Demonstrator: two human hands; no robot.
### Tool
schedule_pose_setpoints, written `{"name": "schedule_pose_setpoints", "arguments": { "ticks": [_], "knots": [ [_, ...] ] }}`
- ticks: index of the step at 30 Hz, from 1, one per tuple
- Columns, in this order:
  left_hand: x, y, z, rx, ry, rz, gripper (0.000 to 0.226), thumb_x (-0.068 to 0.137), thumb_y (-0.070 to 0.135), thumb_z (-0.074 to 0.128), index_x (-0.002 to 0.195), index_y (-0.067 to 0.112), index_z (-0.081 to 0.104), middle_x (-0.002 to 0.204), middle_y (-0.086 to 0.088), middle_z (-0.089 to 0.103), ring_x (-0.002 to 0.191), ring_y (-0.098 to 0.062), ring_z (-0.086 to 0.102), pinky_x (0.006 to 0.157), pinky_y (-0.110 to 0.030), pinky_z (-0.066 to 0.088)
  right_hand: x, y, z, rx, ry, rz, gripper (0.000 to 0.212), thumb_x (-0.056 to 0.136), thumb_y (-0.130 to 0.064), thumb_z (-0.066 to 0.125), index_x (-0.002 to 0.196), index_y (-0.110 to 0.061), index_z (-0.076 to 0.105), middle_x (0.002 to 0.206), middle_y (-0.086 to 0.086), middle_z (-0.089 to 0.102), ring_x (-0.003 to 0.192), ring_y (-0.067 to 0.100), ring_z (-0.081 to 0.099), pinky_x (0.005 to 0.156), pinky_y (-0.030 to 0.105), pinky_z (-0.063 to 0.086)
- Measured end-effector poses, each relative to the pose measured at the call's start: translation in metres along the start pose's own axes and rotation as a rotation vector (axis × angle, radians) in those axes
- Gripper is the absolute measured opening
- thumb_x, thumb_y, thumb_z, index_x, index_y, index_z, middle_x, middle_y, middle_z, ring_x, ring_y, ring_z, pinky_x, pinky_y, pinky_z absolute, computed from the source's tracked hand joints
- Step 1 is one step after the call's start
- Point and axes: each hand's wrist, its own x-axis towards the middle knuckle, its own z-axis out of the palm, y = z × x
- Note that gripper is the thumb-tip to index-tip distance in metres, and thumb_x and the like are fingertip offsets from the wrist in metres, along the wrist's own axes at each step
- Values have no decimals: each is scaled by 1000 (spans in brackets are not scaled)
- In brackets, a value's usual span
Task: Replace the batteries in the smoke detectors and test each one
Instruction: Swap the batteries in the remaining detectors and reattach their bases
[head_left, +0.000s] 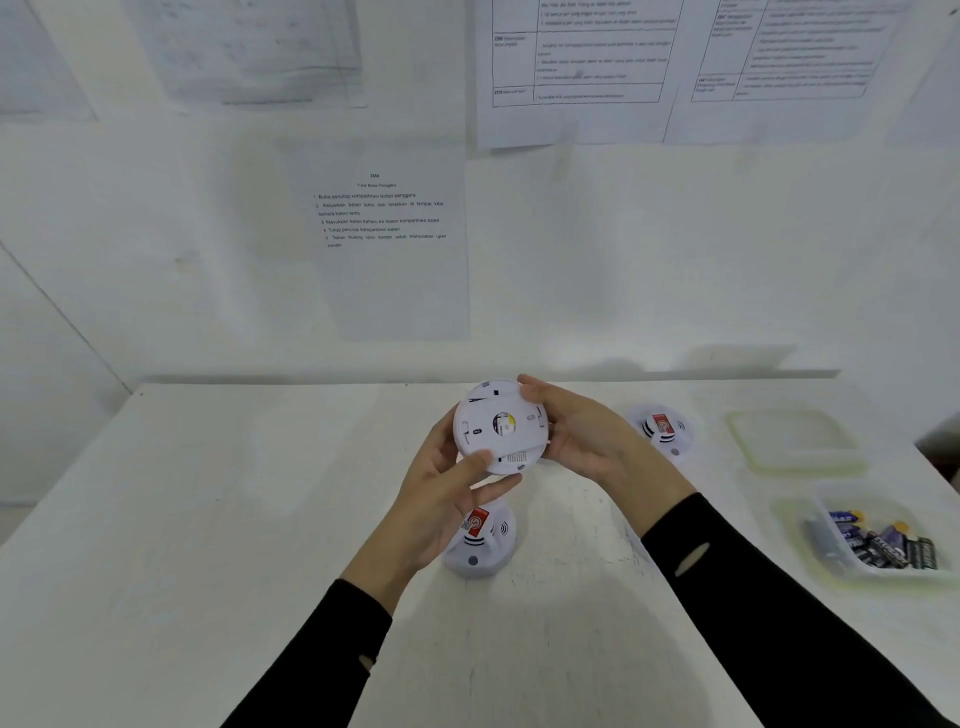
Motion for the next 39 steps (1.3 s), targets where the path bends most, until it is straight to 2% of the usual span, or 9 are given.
{"name": "schedule_pose_setpoints", "arguments": {
  "ticks": [5,9,12,16,22,26,29,33,39],
  "knots": [
    [0,-3,5,-7,66,40,52,98,-3,52,144,18,44,143,-10,54,121,-33,62,89,-44,58,3,8,7,166,24,-21,26,88,-5,64,113,-8,61,114,17,61,103,33,61,93,51,51],
    [1,-8,7,12,107,69,49,96,10,53,143,18,45,140,-9,57,122,-30,62,92,-45,56,3,13,13,236,4,-27,21,89,-8,62,109,-6,61,111,17,64,96,32,64,83,45,55],
    [3,-10,6,11,154,88,41,102,11,47,143,15,46,140,-10,58,125,-29,60,96,-45,55,3,15,16,214,-55,-4,33,91,-13,61,121,1,60,122,20,63,112,36,62,95,48,51],
    [7,-15,6,-14,260,102,38,104,17,44,142,10,47,140,-12,58,127,-29,58,98,-47,53,5,17,19,242,-68,22,51,91,-7,58,139,1,45,138,23,52,128,36,51,107,50,41],
    [7,-20,8,-90,362,136,40,104,25,45,140,7,48,136,-15,60,124,-33,60,90,-42,58,1,19,22,299,-64,-67,37,93,4,53,129,-6,46,117,20,58,106,32,59,90,44,51],
    [6,-13,11,-100,345,162,40,105,23,42,141,6,47,135,-16,61,122,-33,62,89,-42,58,-2,18,22,210,-81,-127,34,95,-5,56,128,-7,50,112,14,65,103,26,64,88,41,55],
    [4,-8,10,-74,340,188,39,105,22,42,141,7,47,135,-15,61,122,-34,61,91,-46,57,-7,12,17,19,-124,-193,37,94,-13,60,130,-12,53,108,7,69,99,20,65,87,34,55],
    [4,-1,7,-48,314,166,35,104,21,44,137,9,51,130,-13,65,119,-34,63,93,-51,56,-10,3,9,-284,-171,-252,37,91,-5,62,126,-14,58,118,4,68,104,19,65,83,28,54],
    [1,0,8,-27,206,154,41,100,9,54,141,9,47,134,-14,62,121,-33,62,94,-50,55,-4,2,8,-234,-70,-228,30,90,-13,64,120,-7,64,118,11,68,104,22,64,93,37,54]
  ]
}}
